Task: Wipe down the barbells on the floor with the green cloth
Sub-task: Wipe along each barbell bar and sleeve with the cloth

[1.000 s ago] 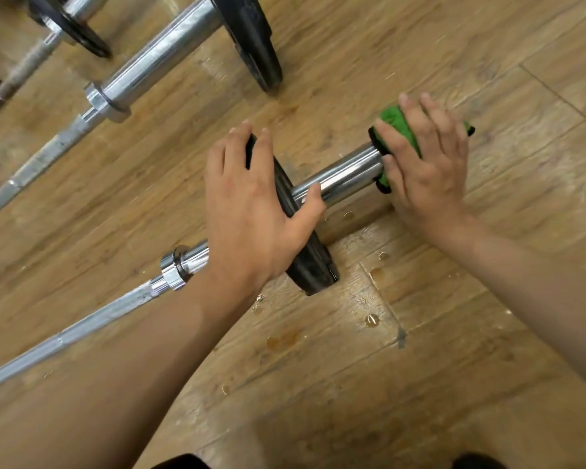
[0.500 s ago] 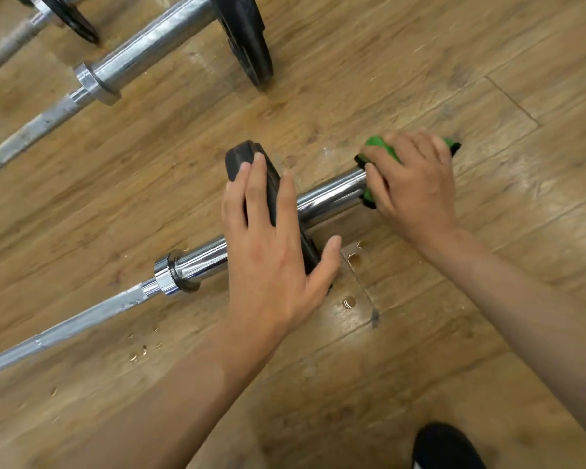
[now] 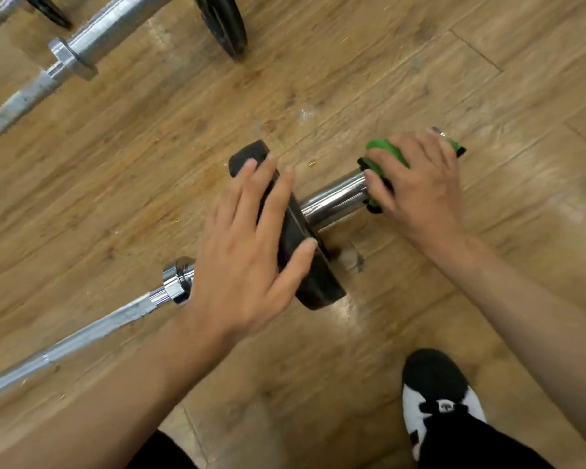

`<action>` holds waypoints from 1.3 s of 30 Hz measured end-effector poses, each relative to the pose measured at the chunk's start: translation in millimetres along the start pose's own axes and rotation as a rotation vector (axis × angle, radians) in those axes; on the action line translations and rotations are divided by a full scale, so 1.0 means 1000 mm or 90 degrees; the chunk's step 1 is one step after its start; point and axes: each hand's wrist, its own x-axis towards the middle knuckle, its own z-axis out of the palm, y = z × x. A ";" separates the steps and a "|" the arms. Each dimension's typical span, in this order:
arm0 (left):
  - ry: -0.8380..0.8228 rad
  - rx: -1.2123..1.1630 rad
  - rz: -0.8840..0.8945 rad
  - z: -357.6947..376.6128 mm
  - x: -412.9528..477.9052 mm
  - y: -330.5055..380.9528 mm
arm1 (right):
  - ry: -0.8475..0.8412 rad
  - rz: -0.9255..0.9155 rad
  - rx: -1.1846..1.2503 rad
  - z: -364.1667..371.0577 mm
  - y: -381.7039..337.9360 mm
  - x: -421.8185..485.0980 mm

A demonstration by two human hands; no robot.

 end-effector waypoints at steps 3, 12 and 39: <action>-0.083 -0.085 -0.071 -0.008 0.024 -0.019 | 0.011 0.100 -0.017 -0.012 0.008 -0.013; -0.145 -0.029 0.136 -0.002 0.004 0.009 | -0.144 -0.092 0.095 -0.035 -0.072 -0.065; -0.036 -0.028 0.351 0.017 -0.072 0.080 | -0.064 0.238 -0.039 -0.098 -0.017 -0.129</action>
